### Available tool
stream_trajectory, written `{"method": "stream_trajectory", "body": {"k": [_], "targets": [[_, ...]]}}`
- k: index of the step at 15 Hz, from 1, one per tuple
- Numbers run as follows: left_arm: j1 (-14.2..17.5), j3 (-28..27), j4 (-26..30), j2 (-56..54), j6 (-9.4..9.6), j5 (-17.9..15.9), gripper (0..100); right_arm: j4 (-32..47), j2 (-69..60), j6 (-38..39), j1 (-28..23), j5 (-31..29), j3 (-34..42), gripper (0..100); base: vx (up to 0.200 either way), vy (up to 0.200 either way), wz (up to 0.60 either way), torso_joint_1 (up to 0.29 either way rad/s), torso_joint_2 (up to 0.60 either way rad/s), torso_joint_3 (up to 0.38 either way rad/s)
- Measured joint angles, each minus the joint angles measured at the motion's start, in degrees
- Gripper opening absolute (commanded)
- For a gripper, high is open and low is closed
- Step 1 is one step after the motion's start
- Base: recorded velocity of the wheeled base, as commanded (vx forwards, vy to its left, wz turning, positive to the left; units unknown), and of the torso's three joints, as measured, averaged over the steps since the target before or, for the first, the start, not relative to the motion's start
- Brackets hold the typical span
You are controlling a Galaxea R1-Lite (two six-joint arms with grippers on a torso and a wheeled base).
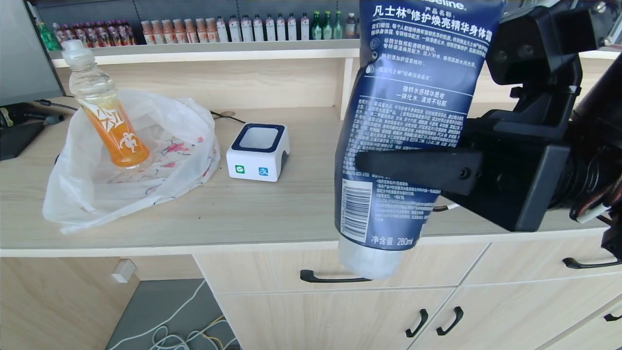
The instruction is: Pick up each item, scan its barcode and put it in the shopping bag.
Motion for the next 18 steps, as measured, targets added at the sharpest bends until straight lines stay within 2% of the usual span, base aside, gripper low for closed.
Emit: {"method": "stream_trajectory", "body": {"k": [10, 15, 18], "targets": [[0.0, 0.0, 0.0, 0.0, 0.00, 0.0, 0, 0.1, 3.7, 1.7, 2.3, -0.7, -3.5, 0, 0.000, 0.000, 0.00, 0.000, 0.00, 0.000], [0.0, 0.0, 0.0, 0.0, -0.02, 0.0, 0, 0.1, 4.0, 1.7, 4.4, -6.4, -3.1, 0, 0.000, 0.000, 0.00, 0.000, 0.00, 0.000], [0.0, 0.0, 0.0, 0.0, 0.00, 0.0, 0, 0.1, 3.5, 1.3, 5.0, -7.0, -2.3, 0, 0.000, 0.000, 0.00, 0.000, 0.00, 0.000]]}}
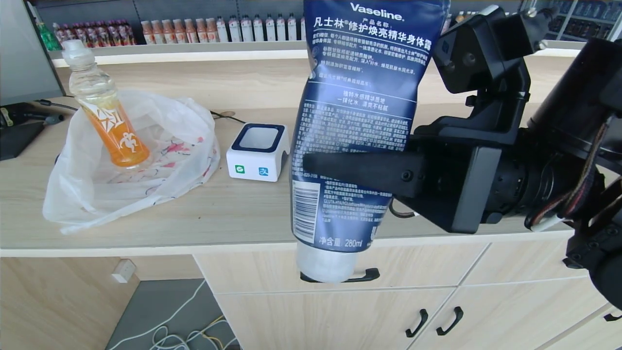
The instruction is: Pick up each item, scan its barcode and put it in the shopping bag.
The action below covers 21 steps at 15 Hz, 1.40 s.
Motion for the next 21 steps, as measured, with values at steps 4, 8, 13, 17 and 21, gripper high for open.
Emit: {"method": "stream_trajectory", "body": {"k": [4, 8, 13, 17, 21], "targets": [[0.0, 0.0, 0.0, 0.0, 0.00, 0.0, 0, -0.2, -2.6, -0.1, -1.4, -2.9, 1.9, 0, 0.000, 0.000, 0.00, 0.000, 0.00, 0.000], [0.0, 0.0, 0.0, 0.0, 0.00, 0.0, 0, -0.3, -7.4, -6.7, -2.9, -7.9, 9.5, 0, 0.000, 0.000, 0.00, 0.000, 0.00, 0.000], [0.0, 0.0, 0.0, 0.0, 0.00, 0.0, 0, -8.5, -12.9, -15.7, -5.3, -17.0, 22.0, 0, 0.000, 0.000, 0.00, 0.000, 0.00, 0.000], [0.0, 0.0, 0.0, 0.0, 0.00, 0.0, 0, -10.1, -14.2, -24.9, -5.8, -31.5, 23.7, 0, 0.000, 0.000, 0.00, 0.000, 0.00, 0.000], [0.0, 0.0, 0.0, 0.0, 0.02, 0.0, 0, -12.3, -14.7, -32.4, -6.1, -45.5, 23.9, 0, 0.000, 0.000, 0.00, 0.000, 0.00, 0.000]]}}
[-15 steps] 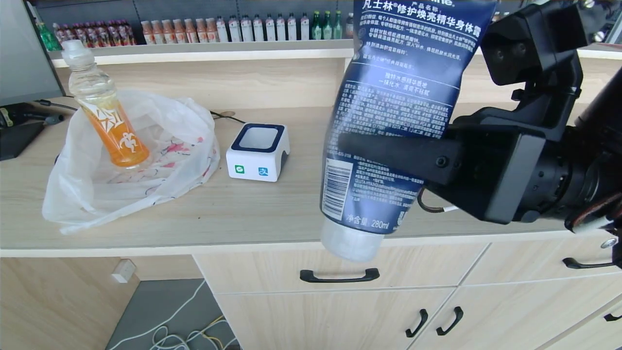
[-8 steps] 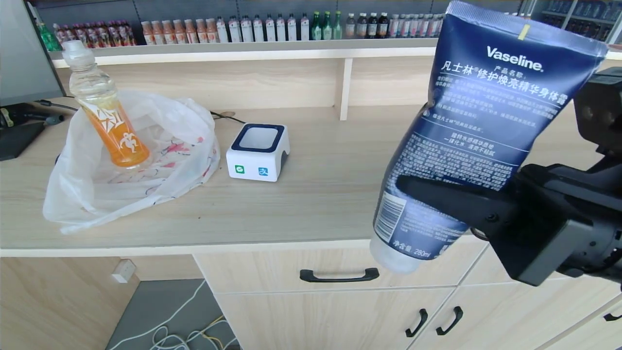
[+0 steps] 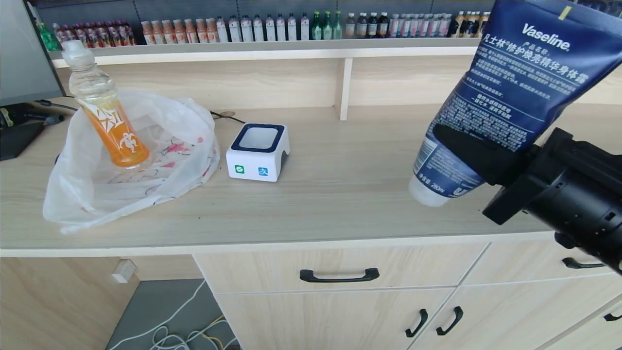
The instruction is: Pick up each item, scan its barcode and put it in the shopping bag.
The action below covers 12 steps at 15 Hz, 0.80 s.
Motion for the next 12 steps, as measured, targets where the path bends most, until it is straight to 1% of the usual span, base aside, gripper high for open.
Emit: {"method": "stream_trajectory", "body": {"k": [1, 3, 6, 7, 9, 11, 12], "targets": [[0.0, 0.0, 0.0, 0.0, -0.02, 0.0, 0, -2.0, 0.2, -2.4, 0.0, -1.6, 0.2, 0, 0.000, 0.000, 0.00, 0.000, 0.00, 0.000], [0.0, 0.0, 0.0, 0.0, -0.02, 0.0, 0, -7.0, 1.5, -4.0, 0.1, -2.2, 0.3, 0, 0.000, 0.000, 0.00, 0.000, 0.00, 0.000], [0.0, 0.0, 0.0, 0.0, -0.10, 0.0, 0, -19.5, 6.7, -5.2, -1.1, -3.5, -1.6, 0, 0.000, 0.000, 0.00, 0.000, 0.00, 0.000], [0.0, 0.0, 0.0, 0.0, -0.10, 0.0, 0, -22.0, 8.5, -6.8, -1.6, -4.5, -2.9, 0, 0.000, 0.000, 0.00, 0.000, 0.00, 0.000], [0.0, 0.0, 0.0, 0.0, -0.10, 0.0, 0, -22.9, 10.7, -7.9, -1.9, -7.5, -4.6, 0, 0.000, 0.000, 0.00, 0.000, 0.00, 0.000], [0.0, 0.0, 0.0, 0.0, -0.07, 0.0, 0, -24.4, 11.4, -8.0, -1.7, -13.6, -5.3, 0, 0.000, 0.000, 0.00, 0.000, 0.00, 0.000], [0.0, 0.0, 0.0, 0.0, -0.10, 0.0, 0, -25.8, 11.4, -8.1, -1.2, -15.5, -4.8, 0, 0.000, 0.000, 0.00, 0.000, 0.00, 0.000]]}}
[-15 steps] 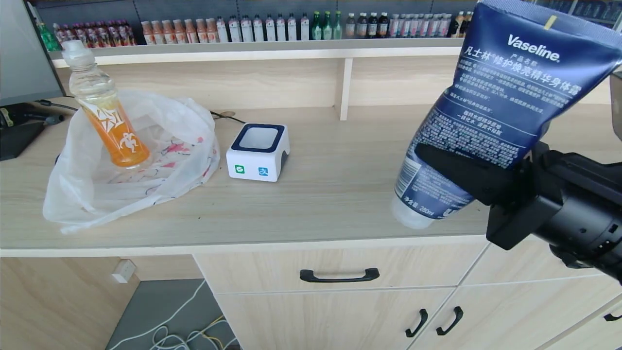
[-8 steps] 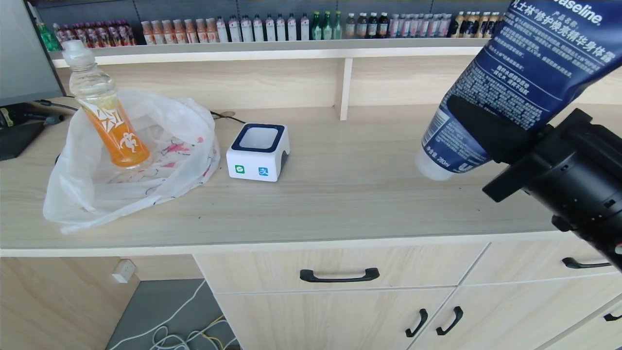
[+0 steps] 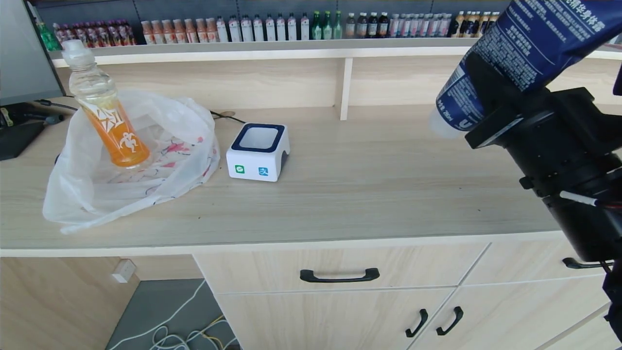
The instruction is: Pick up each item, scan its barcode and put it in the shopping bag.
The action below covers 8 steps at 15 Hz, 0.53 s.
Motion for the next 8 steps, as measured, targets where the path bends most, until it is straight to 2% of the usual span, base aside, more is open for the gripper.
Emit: {"method": "stream_trajectory", "body": {"k": [5, 8], "targets": [[0.0, 0.0, 0.0, 0.0, -0.01, 0.0, 0, -0.3, -0.2, 0.1, 1.1, -0.5, 1.8, 0, 0.000, 0.000, 0.00, 0.000, 0.00, 0.000], [0.0, 0.0, 0.0, 0.0, -0.09, 0.0, 0, -0.2, -0.1, 0.1, 1.7, -0.2, -0.3, 0, 0.000, 0.200, 0.00, 0.001, 0.01, -0.001]]}}
